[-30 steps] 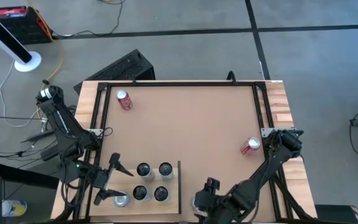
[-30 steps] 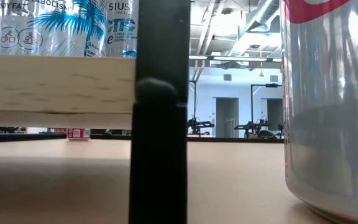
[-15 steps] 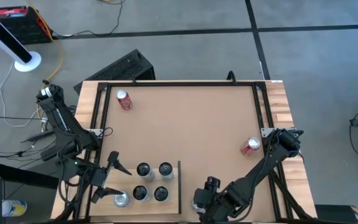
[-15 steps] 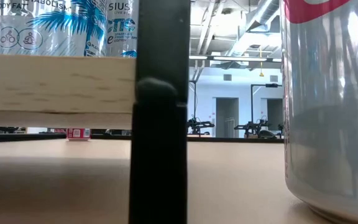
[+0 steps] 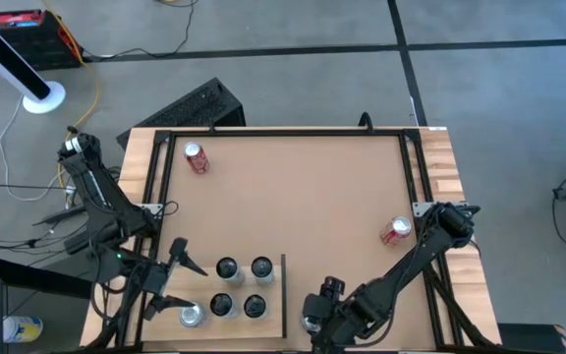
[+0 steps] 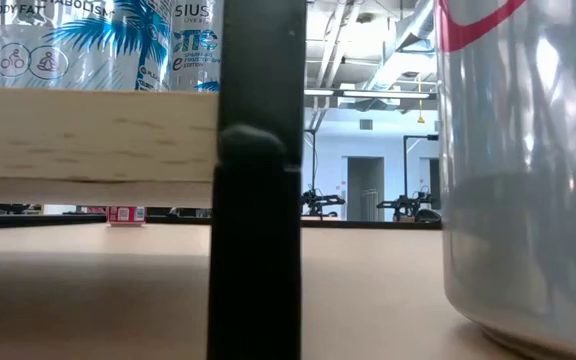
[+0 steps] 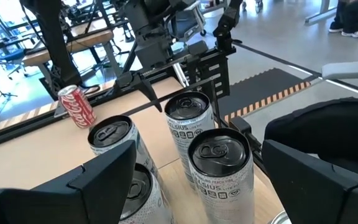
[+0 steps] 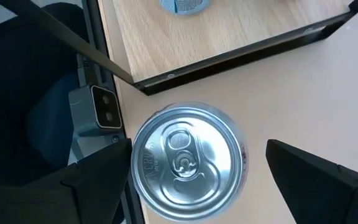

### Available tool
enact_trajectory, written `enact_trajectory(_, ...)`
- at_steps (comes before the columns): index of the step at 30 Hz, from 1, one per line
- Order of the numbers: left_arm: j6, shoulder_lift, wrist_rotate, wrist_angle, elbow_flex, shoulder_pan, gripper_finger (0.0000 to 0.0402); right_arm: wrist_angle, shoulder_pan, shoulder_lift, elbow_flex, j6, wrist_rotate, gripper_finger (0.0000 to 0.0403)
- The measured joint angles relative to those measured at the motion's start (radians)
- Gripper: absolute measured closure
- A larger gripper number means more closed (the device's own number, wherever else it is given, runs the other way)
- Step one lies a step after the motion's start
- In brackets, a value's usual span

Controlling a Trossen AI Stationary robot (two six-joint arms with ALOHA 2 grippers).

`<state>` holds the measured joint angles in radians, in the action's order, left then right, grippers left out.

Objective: Place canned beverage on shelf
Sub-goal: Put the silver soda can on the shelf aligned with the other silver soda can

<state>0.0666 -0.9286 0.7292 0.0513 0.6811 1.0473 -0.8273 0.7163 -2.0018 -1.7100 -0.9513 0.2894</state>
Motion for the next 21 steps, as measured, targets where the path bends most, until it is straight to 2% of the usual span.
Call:
enact_trajectory(8,-0.005,0.021,-0.008,-0.011,0.000,0.000,0.0068,-0.010,-0.005,0.000,0.000,0.007,0.000,0.0014)
enact_trajectory(11,-0.012,0.032,-0.009,-0.019,0.000,0.001,0.0068,-0.017,-0.010,-0.015,-0.002,0.011,-0.002,0.0033)
enact_trajectory(16,-0.008,0.060,-0.009,-0.020,0.000,0.001,0.0068,-0.039,-0.022,-0.014,-0.002,0.023,-0.046,0.0090)
enact_trajectory(21,-0.010,0.098,-0.009,-0.053,0.000,0.001,0.0068,-0.045,-0.028,-0.010,-0.002,0.082,-0.024,0.0091)
